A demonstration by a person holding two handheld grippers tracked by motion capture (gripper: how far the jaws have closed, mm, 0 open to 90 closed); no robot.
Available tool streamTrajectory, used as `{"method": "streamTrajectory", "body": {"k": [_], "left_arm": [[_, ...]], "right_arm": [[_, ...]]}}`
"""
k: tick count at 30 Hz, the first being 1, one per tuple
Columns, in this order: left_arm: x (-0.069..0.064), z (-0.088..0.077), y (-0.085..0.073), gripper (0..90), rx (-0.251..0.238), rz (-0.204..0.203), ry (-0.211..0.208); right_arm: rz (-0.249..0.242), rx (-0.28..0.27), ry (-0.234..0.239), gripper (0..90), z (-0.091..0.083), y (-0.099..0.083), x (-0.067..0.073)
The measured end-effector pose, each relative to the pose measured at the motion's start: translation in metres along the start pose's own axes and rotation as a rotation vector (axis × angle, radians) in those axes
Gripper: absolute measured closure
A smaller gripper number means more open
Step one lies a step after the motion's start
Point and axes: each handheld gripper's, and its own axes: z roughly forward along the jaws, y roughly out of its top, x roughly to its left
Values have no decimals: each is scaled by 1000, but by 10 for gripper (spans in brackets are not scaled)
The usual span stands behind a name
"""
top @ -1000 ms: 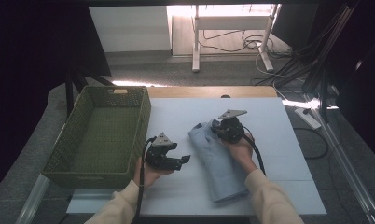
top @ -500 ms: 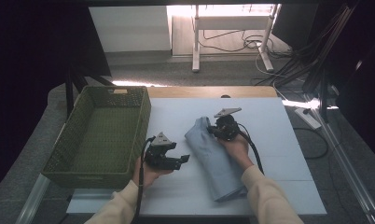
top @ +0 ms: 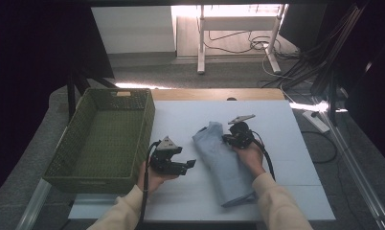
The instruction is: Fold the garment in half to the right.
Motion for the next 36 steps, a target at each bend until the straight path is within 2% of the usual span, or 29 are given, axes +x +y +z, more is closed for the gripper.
{"method": "streamTrajectory", "body": {"k": [3, 9, 12, 15, 17, 20, 23, 30, 36], "left_arm": [[0, 0, 0, 246, 0, -1, 1], [-1, 1, 0, 243, 3, 0, -1], [-1, 1, 0, 242, 6, 3, -1], [-1, 1, 0, 242, 3, 0, 1], [-1, 1, 0, 242, -1, 2, 3], [0, 0, 0, 242, -2, 1, 4], [0, 0, 0, 242, -2, 1, 5], [1, 0, 0, 241, -4, -3, 6], [1, 1, 0, 240, 2, -1, 2]], "right_arm": [[7, -7, 3, 877, -2, -3, -2], [-14, -20, -17, 864, 1, -3, 2], [-15, -7, -39, 792, 5, -4, 4], [-14, -21, -70, 697, 3, -3, 3], [-2, -47, -88, 613, -2, -2, 3], [5, -95, -93, 547, -12, 0, 3], [17, -127, -66, 500, -23, 2, 3], [16, -174, -18, 462, -50, -4, 7], [24, -174, -20, 435, -69, -13, 10]]}}
